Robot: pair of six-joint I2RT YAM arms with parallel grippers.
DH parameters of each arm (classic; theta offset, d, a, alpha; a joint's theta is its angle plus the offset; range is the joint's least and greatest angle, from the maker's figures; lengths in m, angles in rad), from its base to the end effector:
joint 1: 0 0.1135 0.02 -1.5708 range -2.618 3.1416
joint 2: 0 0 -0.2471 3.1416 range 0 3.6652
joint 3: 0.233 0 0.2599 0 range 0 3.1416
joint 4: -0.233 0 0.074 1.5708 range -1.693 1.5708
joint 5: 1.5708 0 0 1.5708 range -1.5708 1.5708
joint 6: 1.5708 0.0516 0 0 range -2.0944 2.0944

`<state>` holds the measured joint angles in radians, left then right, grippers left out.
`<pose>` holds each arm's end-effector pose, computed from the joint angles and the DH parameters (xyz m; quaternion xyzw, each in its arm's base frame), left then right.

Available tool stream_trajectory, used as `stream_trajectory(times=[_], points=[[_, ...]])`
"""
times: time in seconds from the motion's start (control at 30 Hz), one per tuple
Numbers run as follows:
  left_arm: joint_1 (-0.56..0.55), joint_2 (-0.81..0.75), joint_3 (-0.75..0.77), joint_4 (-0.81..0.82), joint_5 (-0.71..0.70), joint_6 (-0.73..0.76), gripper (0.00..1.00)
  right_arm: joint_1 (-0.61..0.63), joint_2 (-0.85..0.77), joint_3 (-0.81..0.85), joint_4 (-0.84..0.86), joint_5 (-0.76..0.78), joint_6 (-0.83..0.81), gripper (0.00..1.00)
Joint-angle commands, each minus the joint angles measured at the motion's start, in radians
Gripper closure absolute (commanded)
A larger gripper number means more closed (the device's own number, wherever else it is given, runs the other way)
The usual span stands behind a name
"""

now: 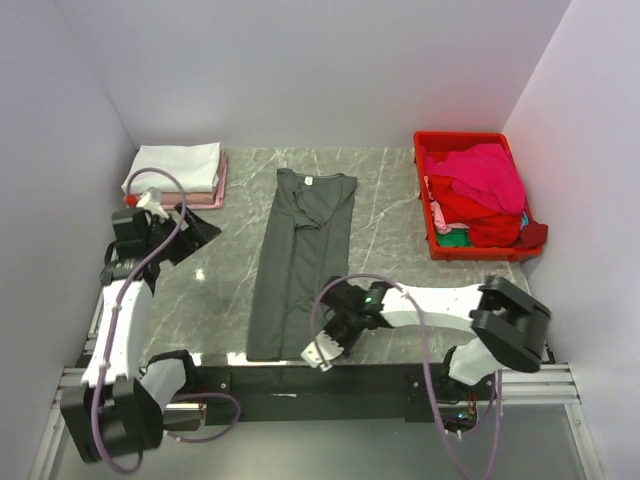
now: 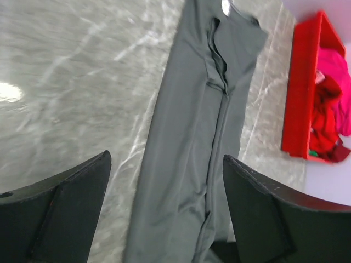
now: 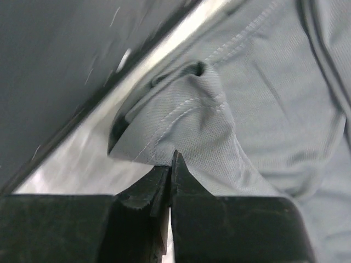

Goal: Fold and stack the t-shirts
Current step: Fold the tshirt

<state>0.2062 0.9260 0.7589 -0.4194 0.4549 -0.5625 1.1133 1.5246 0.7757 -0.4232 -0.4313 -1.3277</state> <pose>0.2308 0.0251 0.2615 -0.2232 0.8359 -0.2772 0.4178 0.1050 0.2622 0.1207 -0.9139 0.2888 0.1878 0.2148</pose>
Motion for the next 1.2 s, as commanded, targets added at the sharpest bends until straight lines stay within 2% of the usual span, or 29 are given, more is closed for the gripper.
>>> stream_trajectory(times=[0.0, 0.07, 0.1, 0.13, 0.17, 0.2, 0.23, 0.3, 0.4, 0.53, 0.6, 0.67, 0.83, 0.97, 1.17], points=[[-0.053, 0.114, 0.032, 0.165, 0.133, -0.033, 0.13, -0.061, -0.122, -0.061, -0.163, -0.014, -0.108, 0.96], [-0.174, 0.23, 0.112, 0.185, 0.061, -0.042, 0.13, -0.096, -0.159, -0.09, -0.198, 0.0, -0.119, 0.8], [-0.203, 0.275, 0.147, 0.186, 0.029, -0.042, 0.13, -0.105, -0.193, -0.095, -0.204, 0.011, -0.12, 0.54], [-0.29, 0.322, 0.181, 0.191, 0.001, -0.042, 0.13, -0.125, -0.207, -0.098, -0.225, 0.025, -0.123, 0.47], [-0.312, 0.418, 0.256, 0.191, -0.045, -0.043, 0.16, -0.142, -0.221, -0.098, -0.235, 0.029, -0.123, 0.43], [-0.324, 0.468, 0.296, 0.177, -0.073, -0.045, 0.19, -0.154, -0.251, -0.099, -0.242, 0.031, -0.123, 0.33], [-0.339, 0.518, 0.339, 0.169, -0.094, -0.037, 0.2, -0.19, -0.265, -0.096, -0.249, 0.031, -0.114, 0.31], [-0.341, 0.655, 0.462, 0.157, -0.16, -0.03, 0.21, -0.233, -0.309, -0.09, -0.25, 0.026, -0.099, 0.3], [-0.343, 0.839, 0.636, 0.124, -0.206, 0.004, 0.26, -0.364, -0.349, -0.05, -0.224, -0.021, -0.019, 0.3], [-0.344, 1.081, 0.909, 0.029, -0.194, 0.084, 0.37, -0.533, -0.359, 0.045, -0.137, -0.139, 0.29, 0.32], [-0.344, 1.217, 0.999, -0.001, -0.151, 0.122, 0.46, -0.63, -0.339, 0.111, -0.129, -0.242, 0.382, 0.33], [-0.344, 1.337, 1.135, -0.05, -0.122, 0.159, 0.51, -0.681, -0.327, 0.149, -0.134, -0.306, 0.453, 0.34], [-0.344, 1.468, 1.304, -0.045, -0.059, 0.213, 0.52, -0.765, -0.323, 0.172, -0.129, -0.348, 0.513, 0.34], [-0.343, 1.539, 1.373, -0.045, -0.032, 0.251, 0.51, -0.813, -0.331, 0.146, -0.108, -0.379, 0.53, 0.34], [-0.344, 1.642, 1.479, -0.038, 0.01, 0.23, 0.54, -0.868, -0.32, 0.151, -0.101, -0.425, 0.55, 0.34]])
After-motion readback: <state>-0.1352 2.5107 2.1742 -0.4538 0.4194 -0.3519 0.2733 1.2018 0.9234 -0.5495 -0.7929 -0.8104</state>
